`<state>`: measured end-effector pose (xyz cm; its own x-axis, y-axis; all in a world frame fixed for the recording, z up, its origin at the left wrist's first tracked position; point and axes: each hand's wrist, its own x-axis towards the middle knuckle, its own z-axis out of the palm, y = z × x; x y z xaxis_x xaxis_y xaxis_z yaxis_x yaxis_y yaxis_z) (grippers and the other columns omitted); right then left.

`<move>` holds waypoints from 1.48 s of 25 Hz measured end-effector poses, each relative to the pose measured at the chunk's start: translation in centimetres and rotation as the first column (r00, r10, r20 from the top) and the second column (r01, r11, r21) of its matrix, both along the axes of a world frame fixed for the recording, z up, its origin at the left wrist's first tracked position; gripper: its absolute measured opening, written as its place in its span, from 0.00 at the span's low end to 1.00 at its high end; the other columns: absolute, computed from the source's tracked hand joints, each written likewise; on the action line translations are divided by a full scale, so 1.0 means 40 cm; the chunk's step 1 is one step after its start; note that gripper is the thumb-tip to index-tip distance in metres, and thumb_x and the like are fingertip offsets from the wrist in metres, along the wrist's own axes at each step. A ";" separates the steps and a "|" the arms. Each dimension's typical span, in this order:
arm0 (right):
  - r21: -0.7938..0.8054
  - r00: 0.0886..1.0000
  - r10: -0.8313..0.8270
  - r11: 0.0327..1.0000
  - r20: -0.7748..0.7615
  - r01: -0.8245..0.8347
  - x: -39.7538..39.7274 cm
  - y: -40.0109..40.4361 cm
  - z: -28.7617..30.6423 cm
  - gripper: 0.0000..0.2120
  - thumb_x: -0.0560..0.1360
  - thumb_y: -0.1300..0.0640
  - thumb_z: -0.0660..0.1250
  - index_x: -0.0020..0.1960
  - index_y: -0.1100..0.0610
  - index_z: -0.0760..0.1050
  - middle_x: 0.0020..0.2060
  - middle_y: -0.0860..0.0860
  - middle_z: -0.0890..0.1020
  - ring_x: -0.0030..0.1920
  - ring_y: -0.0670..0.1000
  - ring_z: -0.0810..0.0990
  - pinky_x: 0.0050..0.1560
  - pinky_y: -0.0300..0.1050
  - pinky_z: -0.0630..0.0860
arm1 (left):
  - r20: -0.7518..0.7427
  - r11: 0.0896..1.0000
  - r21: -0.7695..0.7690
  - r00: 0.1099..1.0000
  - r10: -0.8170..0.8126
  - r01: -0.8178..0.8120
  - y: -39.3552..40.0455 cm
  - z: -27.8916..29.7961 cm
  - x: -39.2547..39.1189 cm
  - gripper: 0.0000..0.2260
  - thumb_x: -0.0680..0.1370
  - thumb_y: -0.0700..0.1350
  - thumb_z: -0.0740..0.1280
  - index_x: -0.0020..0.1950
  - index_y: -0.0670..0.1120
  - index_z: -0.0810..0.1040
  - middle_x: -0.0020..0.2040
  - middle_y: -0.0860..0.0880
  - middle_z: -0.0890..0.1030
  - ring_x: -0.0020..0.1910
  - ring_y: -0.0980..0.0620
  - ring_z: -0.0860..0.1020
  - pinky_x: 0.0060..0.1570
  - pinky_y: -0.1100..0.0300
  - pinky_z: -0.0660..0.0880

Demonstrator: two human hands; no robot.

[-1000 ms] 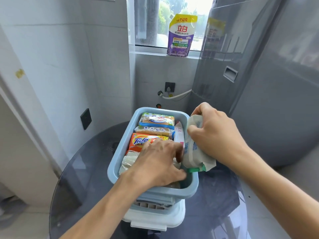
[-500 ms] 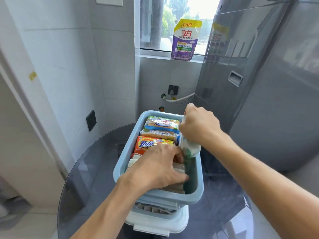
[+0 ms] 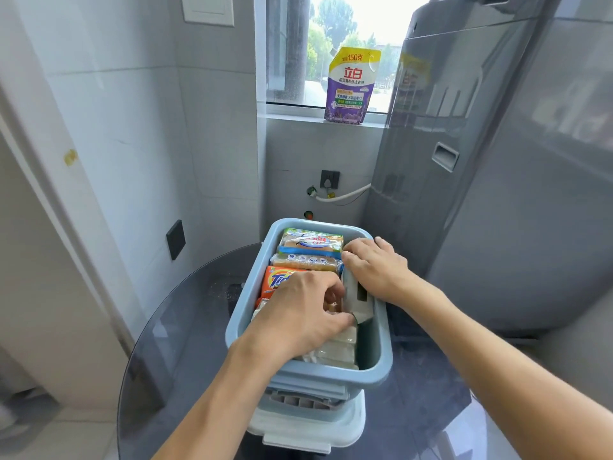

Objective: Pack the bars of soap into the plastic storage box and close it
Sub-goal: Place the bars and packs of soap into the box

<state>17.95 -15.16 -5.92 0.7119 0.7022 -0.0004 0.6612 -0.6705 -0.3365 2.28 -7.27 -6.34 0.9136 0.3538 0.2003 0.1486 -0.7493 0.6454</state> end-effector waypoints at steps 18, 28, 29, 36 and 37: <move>0.061 0.995 0.049 0.997 -0.088 -0.043 0.048 -0.013 -0.004 0.12 0.80 0.49 0.62 0.63 0.48 0.75 0.62 0.48 0.76 0.60 0.53 0.75 0.61 0.54 0.72 | -0.316 0.938 0.294 0.945 -0.087 0.185 -0.020 -0.013 0.015 0.15 0.80 0.58 0.54 0.46 0.53 0.77 0.60 0.55 0.76 0.57 0.47 0.68 0.56 0.47 0.70; 0.554 0.725 0.086 0.709 -0.683 0.437 -0.092 -0.170 -0.117 0.15 0.77 0.40 0.62 0.58 0.44 0.79 0.48 0.46 0.86 0.43 0.45 0.85 0.43 0.47 0.81 | 0.197 0.912 0.020 0.896 0.397 -0.409 0.079 -0.004 -0.098 0.14 0.73 0.56 0.66 0.55 0.56 0.82 0.56 0.57 0.82 0.54 0.52 0.78 0.53 0.55 0.75; 0.548 0.694 0.104 0.700 -0.713 0.458 -0.102 -0.173 -0.117 0.17 0.76 0.38 0.62 0.55 0.46 0.81 0.47 0.47 0.87 0.42 0.46 0.85 0.42 0.44 0.80 | 0.102 0.891 0.007 0.887 0.451 -0.454 0.096 -0.015 -0.114 0.16 0.72 0.56 0.68 0.59 0.57 0.80 0.57 0.57 0.81 0.54 0.51 0.78 0.52 0.54 0.76; 0.727 0.633 0.410 0.569 -0.656 0.384 -0.161 -0.170 -0.157 0.19 0.76 0.41 0.62 0.65 0.44 0.76 0.60 0.49 0.82 0.61 0.53 0.80 0.63 0.59 0.74 | -0.092 0.580 -0.773 0.950 0.297 -0.256 0.129 -0.046 -0.134 0.13 0.70 0.38 0.67 0.50 0.51 0.85 0.49 0.43 0.86 0.48 0.41 0.85 0.50 0.39 0.81; 0.732 0.632 0.422 0.571 -0.651 0.373 -0.161 -0.171 -0.153 0.17 0.77 0.44 0.62 0.65 0.43 0.76 0.60 0.49 0.82 0.61 0.53 0.81 0.63 0.60 0.74 | -0.079 0.573 -0.783 0.952 0.295 -0.242 0.132 -0.047 -0.133 0.14 0.70 0.37 0.66 0.50 0.51 0.85 0.50 0.42 0.86 0.48 0.40 0.85 0.48 0.41 0.82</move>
<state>11.50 -22.00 -12.03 0.7112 0.7012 0.0506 -0.0610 0.1332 -0.9892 -3.03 -1.99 -8.22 0.7472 0.6252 -0.2256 0.2033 0.1082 0.9731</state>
